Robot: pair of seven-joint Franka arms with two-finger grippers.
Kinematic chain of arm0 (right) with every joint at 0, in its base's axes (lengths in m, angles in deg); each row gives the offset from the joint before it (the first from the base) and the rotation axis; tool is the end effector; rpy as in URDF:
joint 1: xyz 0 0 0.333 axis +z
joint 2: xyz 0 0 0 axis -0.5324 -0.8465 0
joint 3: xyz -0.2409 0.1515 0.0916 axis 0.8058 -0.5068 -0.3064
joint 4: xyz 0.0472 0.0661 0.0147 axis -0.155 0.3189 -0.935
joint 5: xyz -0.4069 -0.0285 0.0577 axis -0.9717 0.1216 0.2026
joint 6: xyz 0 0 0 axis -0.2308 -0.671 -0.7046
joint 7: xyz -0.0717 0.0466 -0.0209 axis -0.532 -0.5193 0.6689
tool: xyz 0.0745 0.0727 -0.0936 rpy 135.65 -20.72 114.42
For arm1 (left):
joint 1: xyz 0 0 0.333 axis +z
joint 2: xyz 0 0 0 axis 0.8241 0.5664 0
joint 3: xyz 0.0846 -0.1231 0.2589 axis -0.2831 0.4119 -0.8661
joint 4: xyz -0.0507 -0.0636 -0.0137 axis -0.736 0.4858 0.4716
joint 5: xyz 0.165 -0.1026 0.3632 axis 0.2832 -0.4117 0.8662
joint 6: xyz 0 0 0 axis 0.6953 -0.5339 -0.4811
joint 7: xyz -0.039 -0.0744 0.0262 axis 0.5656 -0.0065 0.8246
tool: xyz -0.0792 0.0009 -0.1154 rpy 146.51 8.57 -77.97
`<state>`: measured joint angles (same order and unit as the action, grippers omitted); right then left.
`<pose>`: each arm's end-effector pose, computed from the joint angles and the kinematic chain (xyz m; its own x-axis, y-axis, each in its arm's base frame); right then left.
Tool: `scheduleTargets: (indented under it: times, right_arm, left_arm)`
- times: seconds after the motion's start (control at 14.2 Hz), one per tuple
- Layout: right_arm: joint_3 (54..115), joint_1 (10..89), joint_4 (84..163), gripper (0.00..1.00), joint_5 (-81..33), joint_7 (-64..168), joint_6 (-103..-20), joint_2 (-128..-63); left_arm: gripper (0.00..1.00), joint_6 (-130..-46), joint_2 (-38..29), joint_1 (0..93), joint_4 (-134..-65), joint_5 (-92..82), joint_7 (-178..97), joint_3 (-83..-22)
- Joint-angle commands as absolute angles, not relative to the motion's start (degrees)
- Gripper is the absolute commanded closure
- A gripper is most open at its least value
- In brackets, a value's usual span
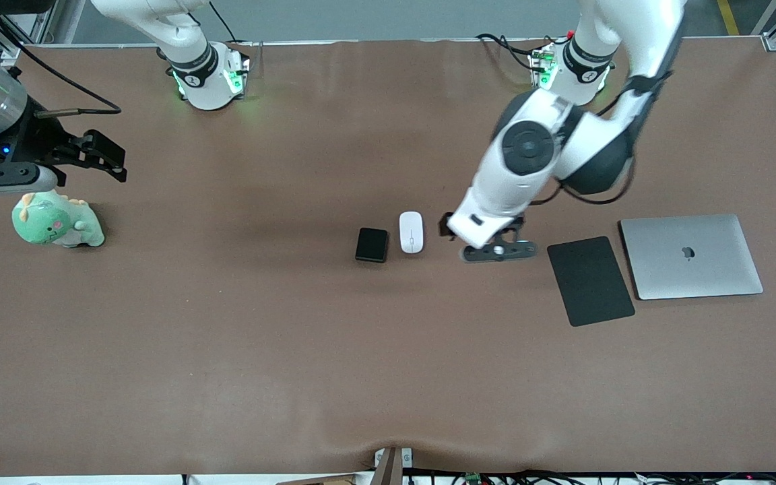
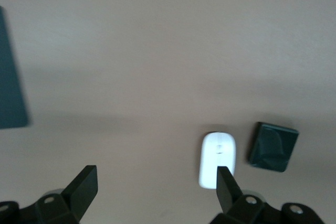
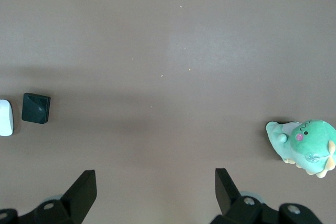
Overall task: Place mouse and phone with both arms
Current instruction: 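Reach the left gripper to the white mouse while the right gripper rises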
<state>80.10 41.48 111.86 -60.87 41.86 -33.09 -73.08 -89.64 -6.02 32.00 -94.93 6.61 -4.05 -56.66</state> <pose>0.5672 0.0850 0.5870 0.9982 0.0572 -0.0152 0.0571 -0.9984 -0.0056 0.5469 -0.3989 0.3163 0.9953 0.0904 -0.0336 0.0917 -0.9949 0.0409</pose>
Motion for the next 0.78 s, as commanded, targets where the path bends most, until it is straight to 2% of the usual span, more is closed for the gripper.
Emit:
scheduleTargets:
  times: [0.0,0.71]
  right_arm:
    - [80.3,41.6,111.7,0.00,-60.2,40.8,-33.4,-73.4]
    - [80.4,41.6,111.8,0.00,-56.3,34.9,-36.6,-75.6]
  left_arm:
    - [0.00,-95.9,-0.4,27.8,-94.1,9.5,4.0,-56.9]
    - [0.02,-102.3,10.9,20.9,-94.2,16.4,15.7,-57.2]
